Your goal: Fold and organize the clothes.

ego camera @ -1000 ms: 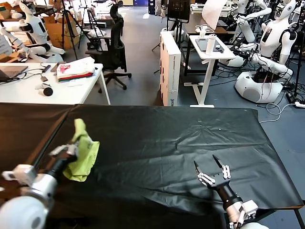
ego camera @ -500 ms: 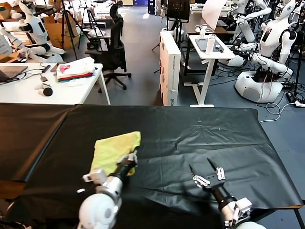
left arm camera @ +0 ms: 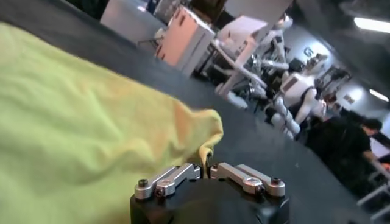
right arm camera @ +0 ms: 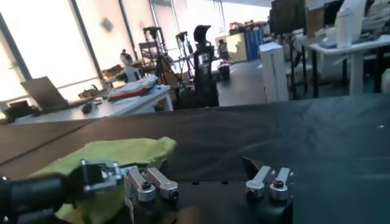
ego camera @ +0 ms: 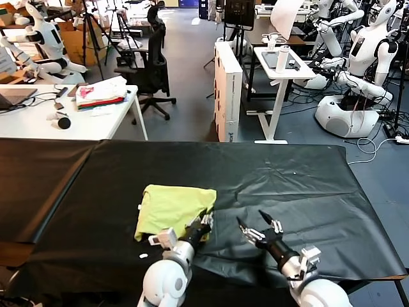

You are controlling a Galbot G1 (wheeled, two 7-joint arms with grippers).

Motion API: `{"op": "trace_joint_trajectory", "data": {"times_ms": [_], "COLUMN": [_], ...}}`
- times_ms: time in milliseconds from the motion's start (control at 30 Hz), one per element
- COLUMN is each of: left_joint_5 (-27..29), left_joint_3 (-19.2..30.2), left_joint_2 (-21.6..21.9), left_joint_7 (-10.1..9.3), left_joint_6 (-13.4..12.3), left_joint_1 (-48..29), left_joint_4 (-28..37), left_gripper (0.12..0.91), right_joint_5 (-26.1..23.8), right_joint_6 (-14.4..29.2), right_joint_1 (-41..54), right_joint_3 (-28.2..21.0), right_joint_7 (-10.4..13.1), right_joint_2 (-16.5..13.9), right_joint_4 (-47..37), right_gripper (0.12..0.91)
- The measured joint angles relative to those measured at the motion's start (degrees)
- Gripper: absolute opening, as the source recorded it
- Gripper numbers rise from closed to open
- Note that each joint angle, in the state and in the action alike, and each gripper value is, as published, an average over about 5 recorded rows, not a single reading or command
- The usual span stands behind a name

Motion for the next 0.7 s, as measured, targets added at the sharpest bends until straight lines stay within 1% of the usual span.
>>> {"op": "trace_joint_trajectory", "data": {"times_ms": [67,100,133,200,233,300,433,500,567,633,667,700], "left_joint_5": [1.2,1.9,2.8,4.5,5.4,6.8,9.7,11.2,12.6,13.5,13.7,13.9], "left_joint_3": [0.4,0.4,0.3,-0.2,-0.5,-1.5,-4.3,-5.8,-7.2,-8.5,-9.1,-9.7], "left_joint_2": [0.0,0.0,0.0,0.0,0.0,0.0,0.3,1.8,4.3,7.0,8.1,9.0], "left_joint_7": [0.97,1.43,1.91,2.75,3.06,3.48,3.93,4.14,4.27,4.31,4.31,4.28], "left_joint_6": [-0.4,-0.9,-1.5,-3.1,-4.1,-6.3,-12.0,-14.3,-15.7,-16.6,-16.8,-17.0], "left_joint_1": [0.1,0.2,0.2,0.1,0.1,0.1,0.8,1.5,2.3,3.1,3.5,3.9], "left_joint_4": [-1.4,-2.3,-3.3,-5.5,-6.6,-8.8,-12.4,-13.6,-14.8,-15.9,-16.4,-16.8], "left_gripper": [0.523,0.599,0.674,0.791,0.833,0.887,0.906,0.907,0.907,0.907,0.907,0.907], "right_joint_5": [2.2,3.4,4.5,6.5,7.3,8.4,8.9,9.1,9.2,9.3,9.4,9.4], "right_joint_6": [-1.5,-2.3,-3.0,-4.4,-5.2,-6.8,-9.1,-9.7,-10.0,-10.0,-10.0,-9.9], "right_joint_1": [1.2,1.9,2.6,4.0,4.8,6.3,9.6,11.2,12.7,13.9,14.3,14.6], "right_joint_3": [-0.9,-1.5,-2.0,-3.4,-4.2,-6.0,-10.3,-12.4,-14.3,-15.8,-16.4,-16.8], "right_joint_7": [0.2,0.6,1.0,2.4,3.1,4.4,6.3,7.0,7.4,7.6,7.6,7.6], "right_joint_2": [-0.4,-0.6,-0.7,-0.8,-0.8,-0.5,0.5,1.3,2.3,3.2,3.6,3.9], "right_joint_4": [-0.1,-0.2,-0.4,-0.7,-1.0,-1.4,-2.7,-3.5,-4.5,-5.5,-5.9,-6.3], "right_gripper": [0.907,0.907,0.907,0.907,0.907,0.907,0.907,0.907,0.898,0.846,0.801,0.738]}}
